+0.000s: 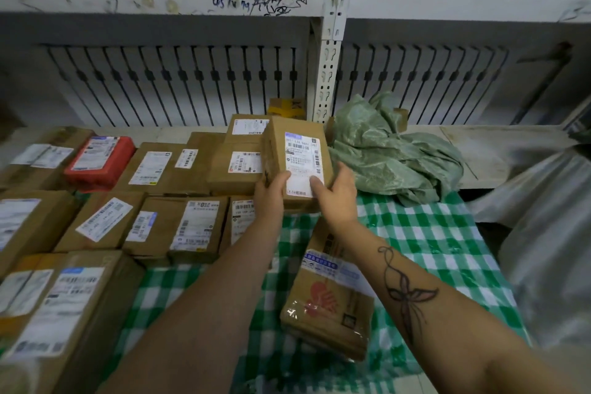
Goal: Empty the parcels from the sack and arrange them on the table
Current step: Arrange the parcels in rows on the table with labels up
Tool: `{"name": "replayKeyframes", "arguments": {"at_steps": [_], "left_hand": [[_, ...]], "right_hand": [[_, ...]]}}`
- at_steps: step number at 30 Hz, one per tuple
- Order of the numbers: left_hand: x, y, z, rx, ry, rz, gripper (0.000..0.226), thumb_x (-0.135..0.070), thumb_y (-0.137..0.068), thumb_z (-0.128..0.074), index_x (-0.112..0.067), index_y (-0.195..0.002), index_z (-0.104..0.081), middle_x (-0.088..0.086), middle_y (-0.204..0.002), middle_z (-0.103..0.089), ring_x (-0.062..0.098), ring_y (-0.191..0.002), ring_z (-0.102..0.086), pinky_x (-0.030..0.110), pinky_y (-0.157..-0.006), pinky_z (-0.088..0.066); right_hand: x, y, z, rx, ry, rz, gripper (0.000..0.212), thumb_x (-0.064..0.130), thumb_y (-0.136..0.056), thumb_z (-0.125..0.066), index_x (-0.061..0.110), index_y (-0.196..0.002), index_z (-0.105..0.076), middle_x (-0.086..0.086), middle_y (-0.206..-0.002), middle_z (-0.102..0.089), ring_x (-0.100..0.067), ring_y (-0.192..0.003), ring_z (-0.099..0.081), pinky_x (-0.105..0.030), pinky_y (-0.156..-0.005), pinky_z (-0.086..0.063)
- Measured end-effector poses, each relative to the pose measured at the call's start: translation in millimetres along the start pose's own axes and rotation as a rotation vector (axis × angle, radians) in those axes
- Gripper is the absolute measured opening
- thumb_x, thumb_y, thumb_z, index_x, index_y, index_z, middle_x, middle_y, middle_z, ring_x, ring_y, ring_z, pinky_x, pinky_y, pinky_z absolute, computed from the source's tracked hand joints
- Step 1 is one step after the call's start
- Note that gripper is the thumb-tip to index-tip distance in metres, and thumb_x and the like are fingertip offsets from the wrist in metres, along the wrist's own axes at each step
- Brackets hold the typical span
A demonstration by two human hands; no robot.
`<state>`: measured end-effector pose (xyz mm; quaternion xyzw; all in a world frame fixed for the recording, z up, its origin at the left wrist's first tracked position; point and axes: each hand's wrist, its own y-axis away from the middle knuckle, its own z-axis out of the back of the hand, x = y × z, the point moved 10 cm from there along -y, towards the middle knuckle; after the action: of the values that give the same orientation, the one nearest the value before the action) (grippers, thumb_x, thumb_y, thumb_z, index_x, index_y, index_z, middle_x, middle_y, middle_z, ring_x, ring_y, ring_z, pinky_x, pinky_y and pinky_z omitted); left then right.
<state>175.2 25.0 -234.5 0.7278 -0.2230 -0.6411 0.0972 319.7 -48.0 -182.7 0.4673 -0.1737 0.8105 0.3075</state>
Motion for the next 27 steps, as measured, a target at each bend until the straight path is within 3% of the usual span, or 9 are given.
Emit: {"name": "replayKeyframes", "arguments": {"at_steps": [3, 6, 11, 16, 21, 24, 27], "left_hand": [[-4.5, 16.8, 16.3, 0.04, 0.027, -0.041, 0.052, -0.04, -0.079, -0.06, -0.017, -0.126, -0.057, 0.008, -0.119, -0.065, 0.027, -0.102, -0.065, 0.037, -0.078, -0.055], [-5.5, 31.7, 43.1, 0.003, 0.06, -0.065, 0.038, -0.037, -0.089, -0.052, -0.018, -0.121, -0.06, 0.007, -0.115, -0.066, 0.027, -0.102, -0.064, 0.037, -0.08, -0.054], [2.3, 50.4, 84.2, -0.076, 0.106, -0.049, 0.02, -0.036, -0.087, -0.053, -0.023, -0.094, -0.066, 0.011, -0.107, -0.069, 0.032, -0.098, -0.065, 0.048, -0.092, -0.051], [-4.2, 63.4, 108.2, -0.053, 0.081, -0.09, 0.038, -0.036, -0.073, -0.059, -0.018, -0.105, -0.068, 0.011, -0.108, -0.07, 0.033, -0.102, -0.065, 0.053, -0.096, -0.048], [-7.6, 78.4, 138.2, -0.076, -0.016, -0.128, 0.026, -0.024, -0.089, -0.054, -0.013, -0.107, -0.068, 0.012, -0.108, -0.069, 0.031, -0.101, -0.065, 0.05, -0.097, -0.048], [-9.6, 87.4, 162.1, -0.073, -0.052, -0.165, 0.029, -0.023, -0.089, -0.053, -0.015, -0.113, -0.067, 0.01, -0.11, -0.069, 0.028, -0.102, -0.065, 0.046, -0.095, -0.049], [-6.1, 96.9, 190.2, -0.1, -0.097, -0.158, 0.03, -0.015, -0.092, -0.051, -0.011, -0.118, -0.064, 0.011, -0.111, -0.068, 0.028, -0.099, -0.065, 0.041, -0.088, -0.051]], "right_hand": [[-11.1, 15.4, -26.8, 0.177, -0.341, -0.222, 0.068, 0.036, -0.093, -0.053, 0.014, -0.149, -0.021, -0.001, -0.136, -0.047, -0.019, -0.117, -0.052, -0.037, -0.101, -0.044], [-1.1, 32.9, -50.8, 0.277, -0.51, -0.297, 0.042, 0.027, -0.096, -0.05, 0.011, -0.135, -0.046, -0.009, -0.125, -0.062, -0.021, -0.097, -0.063, -0.028, -0.078, -0.052], [12.5, 56.4, -65.4, 0.238, -0.338, -0.199, 0.045, 0.037, -0.093, -0.053, 0.012, -0.13, -0.051, -0.01, -0.123, -0.064, -0.028, -0.108, -0.063, -0.042, -0.094, -0.051], [10.3, 77.2, -79.4, 0.209, -0.323, -0.284, 0.066, 0.047, -0.086, -0.06, 0.008, -0.135, -0.038, -0.009, -0.13, -0.058, -0.028, -0.115, -0.059, -0.043, -0.098, -0.048], [19.2, 101.5, -94.3, 0.231, -0.295, -0.311, 0.071, 0.058, -0.08, -0.058, 0.016, -0.135, -0.044, -0.006, -0.133, -0.054, -0.03, -0.117, -0.056, -0.041, -0.103, -0.044], [22.3, 120.9, -113.6, 0.26, -0.286, -0.311, 0.065, 0.059, -0.078, -0.058, 0.025, -0.134, -0.047, -0.006, -0.132, -0.054, -0.031, -0.117, -0.056, -0.048, -0.104, -0.043], [27.8, 146.4, -130.7, 0.276, -0.327, -0.356, 0.056, 0.047, -0.084, -0.059, 0.018, -0.132, -0.05, -0.005, -0.129, -0.06, -0.031, -0.116, -0.058, -0.048, -0.103, -0.045]]}}
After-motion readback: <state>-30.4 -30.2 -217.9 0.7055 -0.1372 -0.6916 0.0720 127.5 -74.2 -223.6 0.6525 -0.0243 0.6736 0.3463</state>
